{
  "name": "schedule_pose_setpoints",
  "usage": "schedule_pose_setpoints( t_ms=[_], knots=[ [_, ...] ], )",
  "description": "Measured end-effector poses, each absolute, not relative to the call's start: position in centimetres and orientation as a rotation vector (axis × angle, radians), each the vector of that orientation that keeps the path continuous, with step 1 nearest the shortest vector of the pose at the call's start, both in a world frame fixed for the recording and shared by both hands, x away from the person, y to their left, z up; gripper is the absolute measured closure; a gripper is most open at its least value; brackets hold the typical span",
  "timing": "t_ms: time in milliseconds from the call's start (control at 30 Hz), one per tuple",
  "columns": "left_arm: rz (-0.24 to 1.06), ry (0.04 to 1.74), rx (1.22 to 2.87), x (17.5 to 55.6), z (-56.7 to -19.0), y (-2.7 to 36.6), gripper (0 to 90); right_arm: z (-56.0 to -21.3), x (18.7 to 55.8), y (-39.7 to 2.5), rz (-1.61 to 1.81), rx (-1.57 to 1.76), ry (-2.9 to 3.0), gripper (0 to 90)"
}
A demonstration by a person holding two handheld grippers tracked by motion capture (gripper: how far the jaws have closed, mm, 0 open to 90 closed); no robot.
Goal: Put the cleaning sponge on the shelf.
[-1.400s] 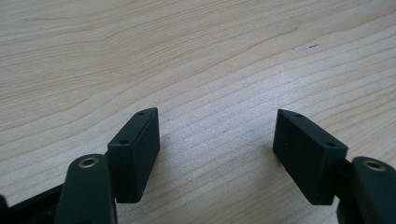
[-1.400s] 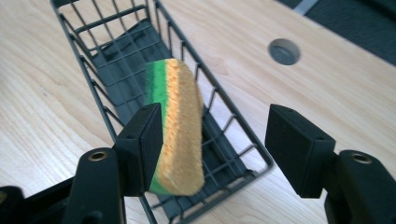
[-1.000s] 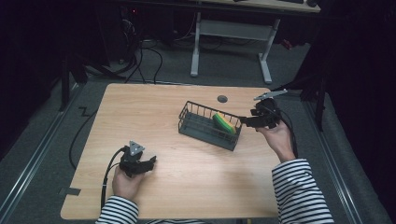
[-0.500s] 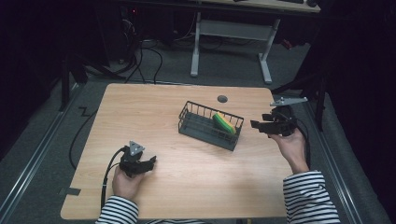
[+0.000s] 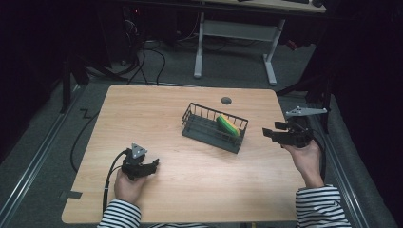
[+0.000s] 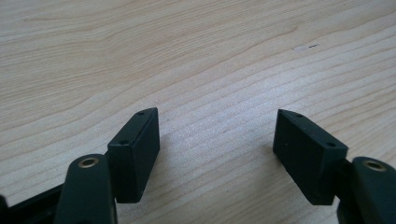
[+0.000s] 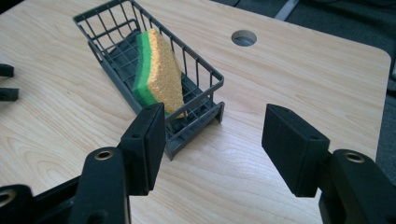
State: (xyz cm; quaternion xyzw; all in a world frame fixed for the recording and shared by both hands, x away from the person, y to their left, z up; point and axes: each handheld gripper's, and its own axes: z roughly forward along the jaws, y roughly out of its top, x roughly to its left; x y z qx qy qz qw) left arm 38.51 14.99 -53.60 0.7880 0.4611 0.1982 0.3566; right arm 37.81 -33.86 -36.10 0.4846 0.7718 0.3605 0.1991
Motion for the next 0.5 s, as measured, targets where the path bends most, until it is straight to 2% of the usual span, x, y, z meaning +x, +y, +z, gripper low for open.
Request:
schedule_pose_setpoints(
  t_ms=[500],
  knots=[
    [0.512, 1.189, 2.036, 38.5, -53.6, 15.0, 31.8, -38.8, 34.2, -35.8, 1.058, 1.403, 2.057, 44.2]
  ],
)
